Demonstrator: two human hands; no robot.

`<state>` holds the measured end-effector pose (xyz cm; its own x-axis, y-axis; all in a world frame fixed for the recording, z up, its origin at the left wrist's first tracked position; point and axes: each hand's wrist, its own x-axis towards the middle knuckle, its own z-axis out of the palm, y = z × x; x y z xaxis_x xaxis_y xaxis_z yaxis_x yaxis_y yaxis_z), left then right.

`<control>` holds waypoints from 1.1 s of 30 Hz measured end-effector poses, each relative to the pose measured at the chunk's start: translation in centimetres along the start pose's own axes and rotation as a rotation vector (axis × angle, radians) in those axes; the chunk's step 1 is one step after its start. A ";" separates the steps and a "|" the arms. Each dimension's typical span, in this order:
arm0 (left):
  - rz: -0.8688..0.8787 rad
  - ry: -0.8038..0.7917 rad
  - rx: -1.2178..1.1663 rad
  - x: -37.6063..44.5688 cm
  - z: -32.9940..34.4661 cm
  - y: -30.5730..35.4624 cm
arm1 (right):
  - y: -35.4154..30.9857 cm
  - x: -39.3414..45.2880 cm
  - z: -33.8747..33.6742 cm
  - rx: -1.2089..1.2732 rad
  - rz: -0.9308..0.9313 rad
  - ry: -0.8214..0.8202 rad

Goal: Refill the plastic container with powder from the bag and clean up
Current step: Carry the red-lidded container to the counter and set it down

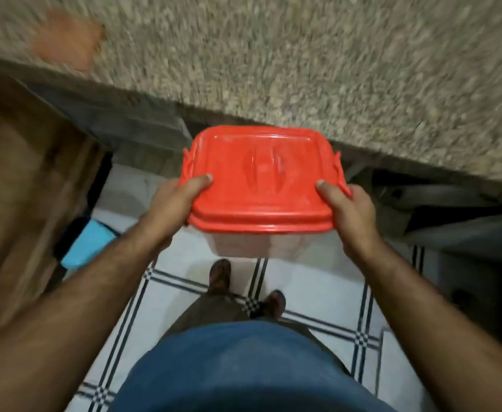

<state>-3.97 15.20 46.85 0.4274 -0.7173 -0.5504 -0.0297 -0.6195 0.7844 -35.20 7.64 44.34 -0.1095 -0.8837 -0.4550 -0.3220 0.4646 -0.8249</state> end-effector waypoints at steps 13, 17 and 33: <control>0.370 0.030 0.011 3.4 -2.8 20.6 | -18.1 3.0 -3.4 0.118 -0.283 0.140; 0.398 0.013 0.016 11.0 -1.1 25.6 | -21.6 9.9 -1.8 0.112 -0.289 0.144; 0.393 -0.062 0.236 23.8 2.4 33.7 | -28.1 22.3 -3.5 -0.183 -0.296 0.260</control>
<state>3.02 -23.57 59.49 0.2876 -0.9256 -0.2462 -0.3861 -0.3473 0.8546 -31.92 -25.31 58.52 -0.2133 -0.9729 -0.0891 -0.5344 0.1925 -0.8230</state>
